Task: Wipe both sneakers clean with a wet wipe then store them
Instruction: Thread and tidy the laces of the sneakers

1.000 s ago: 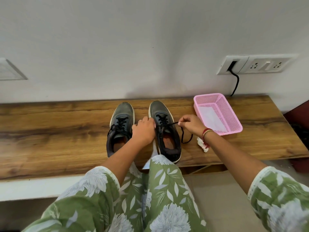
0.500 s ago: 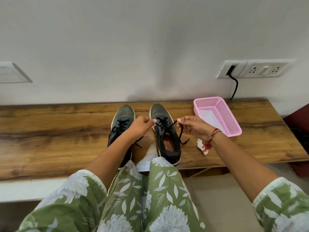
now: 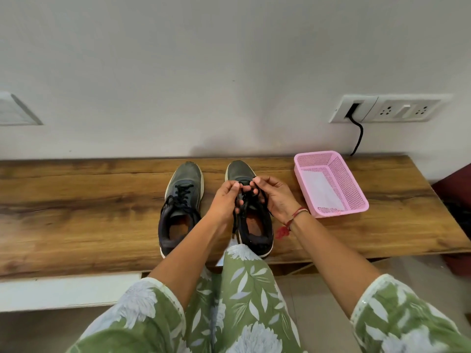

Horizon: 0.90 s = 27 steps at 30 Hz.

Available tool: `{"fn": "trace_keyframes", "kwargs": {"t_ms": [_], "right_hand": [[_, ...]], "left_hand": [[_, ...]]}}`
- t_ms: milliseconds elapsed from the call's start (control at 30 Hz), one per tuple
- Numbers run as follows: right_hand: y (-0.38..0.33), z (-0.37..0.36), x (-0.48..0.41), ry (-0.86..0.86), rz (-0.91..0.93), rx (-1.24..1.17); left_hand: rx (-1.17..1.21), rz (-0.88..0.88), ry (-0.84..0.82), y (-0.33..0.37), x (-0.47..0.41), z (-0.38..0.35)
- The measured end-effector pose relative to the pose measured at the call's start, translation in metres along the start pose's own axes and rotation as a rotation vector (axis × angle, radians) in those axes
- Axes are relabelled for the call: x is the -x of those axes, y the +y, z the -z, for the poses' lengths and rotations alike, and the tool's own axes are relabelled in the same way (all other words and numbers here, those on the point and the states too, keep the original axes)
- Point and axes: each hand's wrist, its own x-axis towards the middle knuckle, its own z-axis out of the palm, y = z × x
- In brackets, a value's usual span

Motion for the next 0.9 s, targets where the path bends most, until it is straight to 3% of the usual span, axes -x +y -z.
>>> {"fn": "trace_keyframes", "kwargs": {"t_ms": [200, 500, 633, 900], "right_hand": [[0.007, -0.004, -0.003, 0.03, -0.029, 0.041], [0.01, -0.001, -0.008, 0.039, -0.057, 0.125], [0.011, -0.001, -0.008, 0.074, -0.068, 0.056], [-0.001, 0.0, -0.015, 0.055, -0.211, 0.085]], "left_hand": [[-0.158, -0.068, -0.022, 0.004, -0.003, 0.001], [-0.108, -0.122, 0.032, -0.003, -0.003, -0.006], [-0.043, -0.116, 0.046, -0.004, -0.005, -0.006], [0.08, 0.011, -0.053, 0.005, -0.013, -0.006]]}}
